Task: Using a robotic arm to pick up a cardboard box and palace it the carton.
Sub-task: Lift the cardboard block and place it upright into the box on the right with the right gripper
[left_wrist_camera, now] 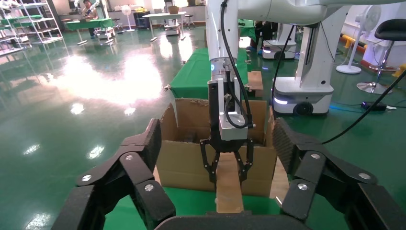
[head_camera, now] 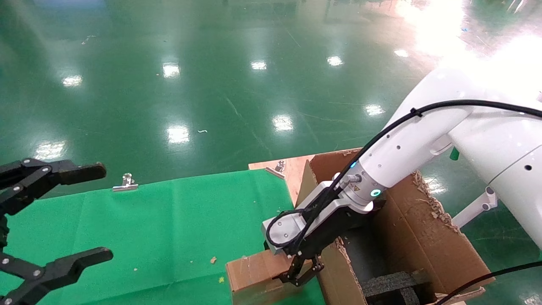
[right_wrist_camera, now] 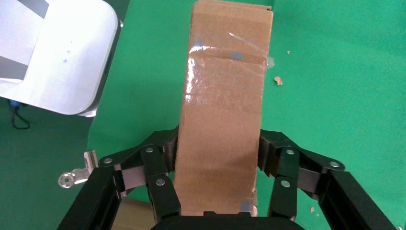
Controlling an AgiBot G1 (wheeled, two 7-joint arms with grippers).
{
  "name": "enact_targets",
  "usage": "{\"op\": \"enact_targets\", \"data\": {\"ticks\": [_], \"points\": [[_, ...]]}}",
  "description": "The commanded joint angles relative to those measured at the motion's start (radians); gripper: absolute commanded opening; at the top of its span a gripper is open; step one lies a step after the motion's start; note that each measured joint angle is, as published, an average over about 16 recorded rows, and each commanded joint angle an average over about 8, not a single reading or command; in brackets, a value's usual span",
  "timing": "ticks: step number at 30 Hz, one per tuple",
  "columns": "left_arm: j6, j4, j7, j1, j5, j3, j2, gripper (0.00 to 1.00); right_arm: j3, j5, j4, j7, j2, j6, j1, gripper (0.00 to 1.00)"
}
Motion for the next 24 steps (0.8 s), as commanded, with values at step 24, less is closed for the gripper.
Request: {"op": "enact_targets", "data": {"ticks": [24], "points": [[0.000, 0.000, 0.000, 0.000, 0.000, 0.000, 0.000, 1.00, -0.097, 0.208, -0.169, -0.101, -0.018, -0.021, 0.368, 0.00]]}}
